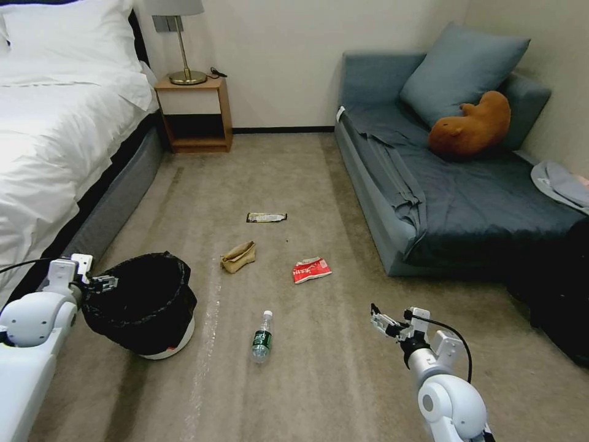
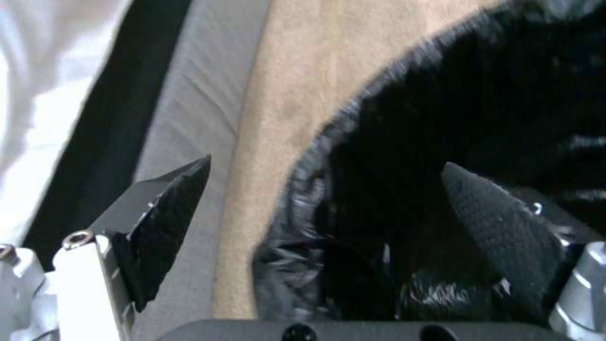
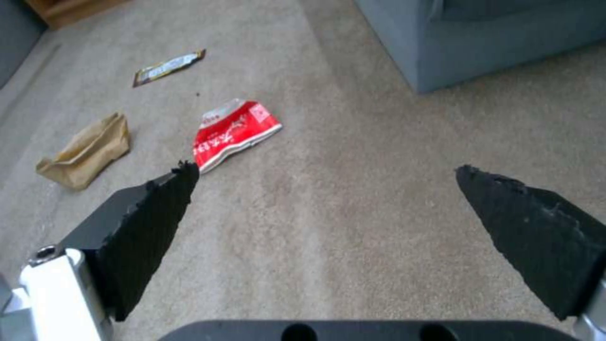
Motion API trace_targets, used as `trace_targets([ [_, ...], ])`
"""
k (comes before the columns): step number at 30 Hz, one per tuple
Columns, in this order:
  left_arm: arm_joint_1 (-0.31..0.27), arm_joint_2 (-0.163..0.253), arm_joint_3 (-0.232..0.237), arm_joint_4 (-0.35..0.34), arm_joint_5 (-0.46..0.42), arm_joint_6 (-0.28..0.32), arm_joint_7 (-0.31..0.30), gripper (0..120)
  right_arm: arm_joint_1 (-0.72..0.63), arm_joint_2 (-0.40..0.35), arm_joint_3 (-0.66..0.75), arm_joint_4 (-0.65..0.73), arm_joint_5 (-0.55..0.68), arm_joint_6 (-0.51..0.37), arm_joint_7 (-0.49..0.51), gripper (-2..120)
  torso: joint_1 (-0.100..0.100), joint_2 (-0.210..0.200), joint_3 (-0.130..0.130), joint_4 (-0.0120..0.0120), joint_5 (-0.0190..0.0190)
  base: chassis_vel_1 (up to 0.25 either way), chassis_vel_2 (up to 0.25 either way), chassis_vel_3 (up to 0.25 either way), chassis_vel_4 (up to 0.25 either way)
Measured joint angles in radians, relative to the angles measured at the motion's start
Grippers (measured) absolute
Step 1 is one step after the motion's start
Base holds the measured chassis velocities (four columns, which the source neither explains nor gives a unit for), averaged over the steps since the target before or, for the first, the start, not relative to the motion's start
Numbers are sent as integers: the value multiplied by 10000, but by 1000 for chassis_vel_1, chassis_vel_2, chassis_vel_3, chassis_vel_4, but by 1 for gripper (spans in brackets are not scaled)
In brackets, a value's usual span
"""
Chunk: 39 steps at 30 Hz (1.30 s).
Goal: Pick up the trash bin, then pick up the garbage on the floor and place it into the trash bin.
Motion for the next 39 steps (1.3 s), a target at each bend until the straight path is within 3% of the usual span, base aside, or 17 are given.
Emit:
trace_targets([
  [7, -91, -126, 264, 467, 461, -67, 39, 98, -47, 63, 0, 64, -108, -1, 0, 100, 0, 0, 0, 0, -1, 0, 0, 0, 0],
  [22, -205, 7, 262, 1332, 960, -235, 130, 97, -124, 307, -218, 171, -362, -9, 8, 100, 0, 0, 0, 1, -1, 0, 0, 0, 0],
  [33, -165, -128, 239, 1586, 1403, -422, 279, 61, -274, 314, -276, 582, -284, 47, -104, 100, 0, 0, 0, 1, -1, 0, 0, 0, 0],
  [36, -129, -176, 192, 1586, 1405, -574, 280, 43, -326, 346, -311, 621, -281, 55, -104, 100, 0, 0, 0, 0, -1, 0, 0, 0, 0],
  [39, -122, -188, 171, 1586, 1400, -633, 280, 40, -337, 360, -330, 626, -281, 59, -104, 100, 0, 0, 0, 0, -1, 0, 0, 0, 0],
])
